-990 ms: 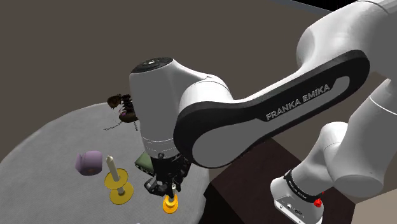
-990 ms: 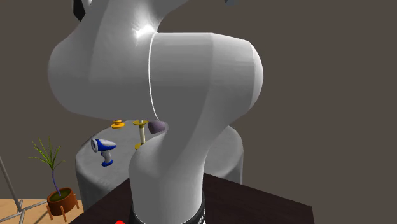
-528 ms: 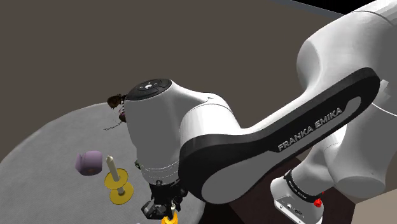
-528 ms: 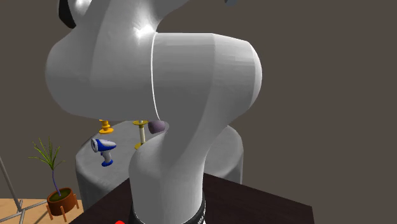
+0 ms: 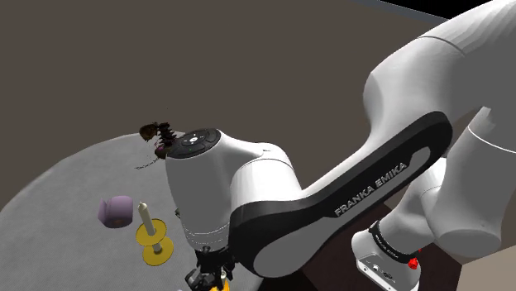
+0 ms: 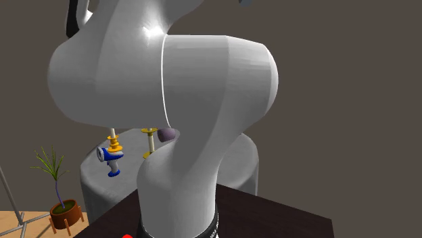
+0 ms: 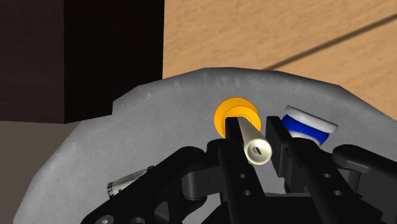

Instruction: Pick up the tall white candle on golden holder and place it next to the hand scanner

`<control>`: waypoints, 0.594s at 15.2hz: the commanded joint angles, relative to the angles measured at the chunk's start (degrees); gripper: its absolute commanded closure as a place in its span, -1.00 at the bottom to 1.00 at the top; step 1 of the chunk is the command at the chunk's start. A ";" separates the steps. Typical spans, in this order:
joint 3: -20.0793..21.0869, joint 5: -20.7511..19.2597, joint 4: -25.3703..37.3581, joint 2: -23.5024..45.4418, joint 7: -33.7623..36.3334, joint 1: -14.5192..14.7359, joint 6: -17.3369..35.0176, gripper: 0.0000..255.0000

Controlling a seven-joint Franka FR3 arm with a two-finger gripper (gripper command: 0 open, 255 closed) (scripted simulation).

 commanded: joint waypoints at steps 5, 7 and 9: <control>-0.55 -1.41 -1.28 3.17 0.33 0.63 4.18 1.00; -0.79 -1.93 -1.57 4.32 0.46 0.87 5.53 1.00; -1.07 -2.47 -1.82 5.51 0.61 1.13 6.87 1.00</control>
